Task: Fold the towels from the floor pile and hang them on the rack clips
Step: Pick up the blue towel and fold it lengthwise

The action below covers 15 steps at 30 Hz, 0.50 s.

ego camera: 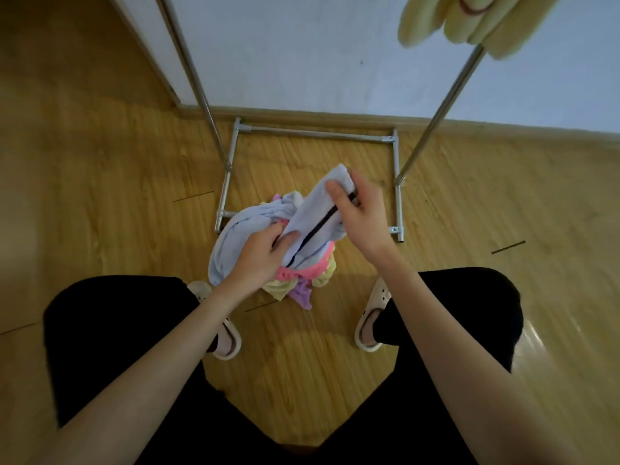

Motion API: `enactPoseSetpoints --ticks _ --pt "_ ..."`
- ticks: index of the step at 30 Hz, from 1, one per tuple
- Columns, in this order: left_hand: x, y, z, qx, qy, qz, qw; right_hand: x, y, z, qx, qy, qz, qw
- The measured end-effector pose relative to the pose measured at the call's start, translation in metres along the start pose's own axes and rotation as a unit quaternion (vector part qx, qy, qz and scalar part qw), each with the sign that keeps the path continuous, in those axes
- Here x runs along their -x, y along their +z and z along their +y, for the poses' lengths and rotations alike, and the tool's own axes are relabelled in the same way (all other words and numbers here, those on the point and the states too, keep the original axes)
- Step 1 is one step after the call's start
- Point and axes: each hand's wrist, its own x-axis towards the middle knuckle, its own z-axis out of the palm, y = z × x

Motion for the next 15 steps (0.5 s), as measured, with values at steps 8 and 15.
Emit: enactPoseSetpoints --ticks 8,15 --pt "0.011 -0.043 0.059 0.087 -0.033 0.049 0.994 0.023 -0.036 -0.072 -0.041 -0.069 0.076 0.994" --pt "0.014 -0.078 0.131 0.144 -0.021 0.171 0.974 0.038 -0.063 -0.092 0.073 -0.144 0.117 0.98"
